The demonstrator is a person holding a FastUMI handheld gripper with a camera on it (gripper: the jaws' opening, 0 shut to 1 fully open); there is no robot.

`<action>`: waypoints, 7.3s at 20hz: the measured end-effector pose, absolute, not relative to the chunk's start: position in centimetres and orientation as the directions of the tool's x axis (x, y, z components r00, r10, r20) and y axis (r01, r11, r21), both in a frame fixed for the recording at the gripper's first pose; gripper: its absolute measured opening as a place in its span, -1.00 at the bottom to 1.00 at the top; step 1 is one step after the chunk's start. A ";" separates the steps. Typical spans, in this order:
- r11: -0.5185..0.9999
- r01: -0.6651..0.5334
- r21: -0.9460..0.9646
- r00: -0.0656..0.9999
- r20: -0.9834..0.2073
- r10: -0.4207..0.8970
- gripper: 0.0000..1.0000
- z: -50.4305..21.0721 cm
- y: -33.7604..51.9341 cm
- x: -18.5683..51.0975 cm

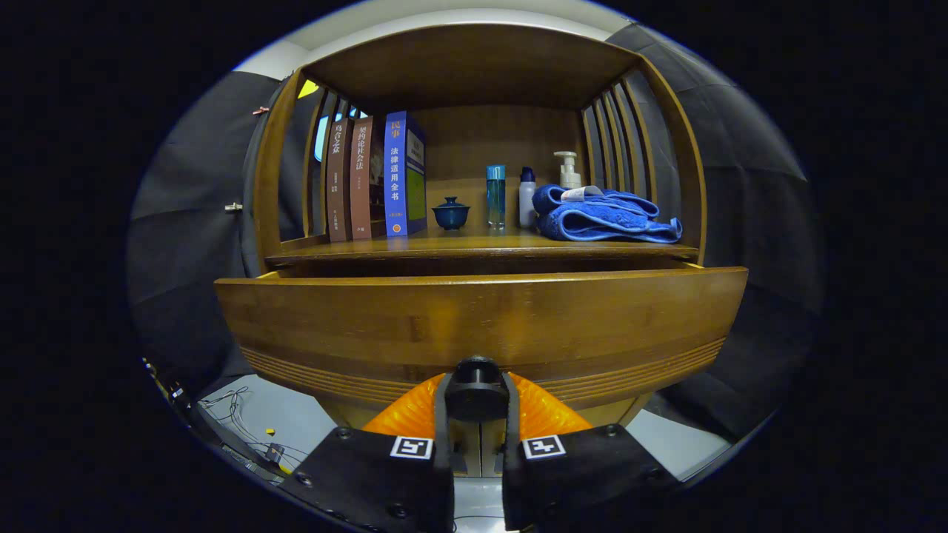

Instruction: Pull open the drawer, take out the items inside it, and place them on the countertop above the cabinet.

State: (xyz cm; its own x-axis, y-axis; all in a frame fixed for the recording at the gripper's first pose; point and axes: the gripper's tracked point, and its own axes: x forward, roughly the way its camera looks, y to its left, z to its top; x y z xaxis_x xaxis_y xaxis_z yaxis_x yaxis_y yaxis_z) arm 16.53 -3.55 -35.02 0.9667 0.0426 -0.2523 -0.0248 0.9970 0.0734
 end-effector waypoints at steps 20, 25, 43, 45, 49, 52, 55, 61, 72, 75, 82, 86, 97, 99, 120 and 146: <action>0.994 -0.038 0.104 0.966 -0.251 0.064 -0.41 -35.3 -3.9 9.6; 0.988 -0.092 0.124 0.974 -0.196 0.115 0.39 -32.8 -3.3 8.9; 0.978 -0.197 0.073 0.911 -0.356 0.210 0.96 -16.4 -2.6 18.3; 0.980 -0.176 0.089 0.859 -0.472 0.198 0.95 -18.8 -2.7 19.8; 0.987 -0.121 0.104 0.719 -0.677 0.159 0.96 -24.5 -3.3 22.4; 0.993 -0.106 0.055 0.631 -0.768 0.110 0.98 -28.7 -4.5 23.9; 0.995 -0.096 0.009 0.523 -0.850 0.059 0.98 -32.4 -5.7 23.8; 0.998 -0.067 0.004 0.373 -0.928 0.029 0.90 -38.0 -5.4 23.5; 0.999 -0.030 0.023 0.252 -0.967 0.030 -0.23 -39.0 -4.4 22.2; 0.998 -0.040 0.055 0.299 -0.952 0.065 -0.23 -36.5 -4.4 21.9; 0.980 -0.122 0.157 0.432 -0.881 0.195 -0.24 -25.4 -4.6 21.1; 0.984 -0.138 0.116 0.513 -0.841 0.171 -0.24 -20.2 -5.1 23.3; 0.998 -0.064 0.007 0.468 -0.883 0.036 -0.24 -23.8 -6.1 34.4; 0.998 -0.060 -0.006 0.438 -0.899 0.021 -0.24 -24.9 -5.7 35.0; 0.984 -0.165 0.061 0.799 -0.577 0.169 0.98 -15.5 -4.3 29.3; 0.994 -0.103 -0.036 0.991 -0.086 0.100 0.99 -22.2 -4.6 9.2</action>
